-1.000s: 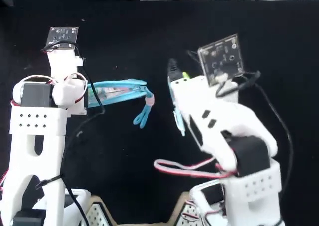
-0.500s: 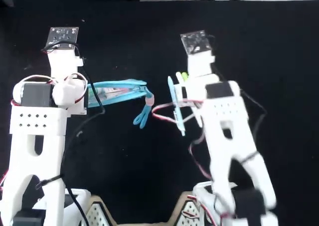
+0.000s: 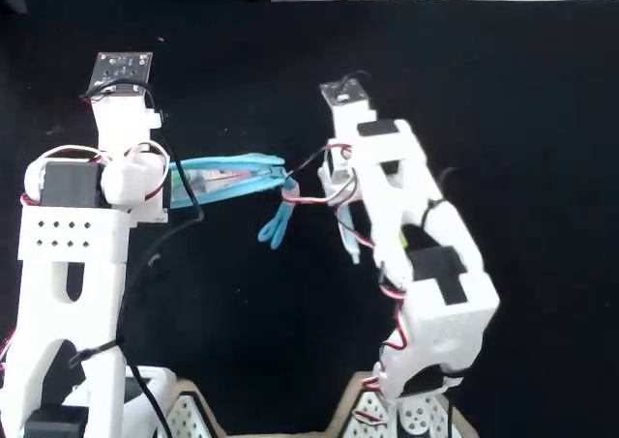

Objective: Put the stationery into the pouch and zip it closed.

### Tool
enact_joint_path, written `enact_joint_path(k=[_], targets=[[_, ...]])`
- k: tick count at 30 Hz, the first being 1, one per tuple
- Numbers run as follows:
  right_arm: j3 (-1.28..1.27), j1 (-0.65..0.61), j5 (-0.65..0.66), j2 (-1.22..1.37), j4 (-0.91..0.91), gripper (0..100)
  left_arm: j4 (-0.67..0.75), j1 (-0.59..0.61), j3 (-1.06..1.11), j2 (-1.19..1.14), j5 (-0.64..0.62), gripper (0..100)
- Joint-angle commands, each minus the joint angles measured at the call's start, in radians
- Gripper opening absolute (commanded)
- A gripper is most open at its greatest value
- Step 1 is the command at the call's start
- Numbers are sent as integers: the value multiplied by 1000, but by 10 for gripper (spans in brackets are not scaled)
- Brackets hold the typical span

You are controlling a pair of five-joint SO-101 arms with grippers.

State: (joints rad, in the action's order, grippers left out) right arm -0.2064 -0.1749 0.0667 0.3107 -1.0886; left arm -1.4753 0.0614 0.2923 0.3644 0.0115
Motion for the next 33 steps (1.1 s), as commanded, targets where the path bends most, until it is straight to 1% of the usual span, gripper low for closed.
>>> enact_joint_path(k=[1,7,11,13,16,20,25,30,33], targets=[[77,-48,48,36,-2,208,3,1,67,-31,-12,30],[71,-31,51,47,0,208,3,1,67,-31,-12,30],[82,52,54,31,-6,208,2,1,67,-31,-12,30],[84,86,91,18,-8,208,2,1,67,-31,-12,30],[87,123,138,-10,-58,208,5,1,67,-31,-12,30],[81,146,184,-41,-98,208,6,1,67,-31,-12,30],[87,143,199,-64,-103,208,5,1,67,-31,-12,30],[81,132,192,-200,-135,208,6,1,67,-32,-12,30],[33,81,193,-265,-95,208,6,1,67,-32,-12,30]])
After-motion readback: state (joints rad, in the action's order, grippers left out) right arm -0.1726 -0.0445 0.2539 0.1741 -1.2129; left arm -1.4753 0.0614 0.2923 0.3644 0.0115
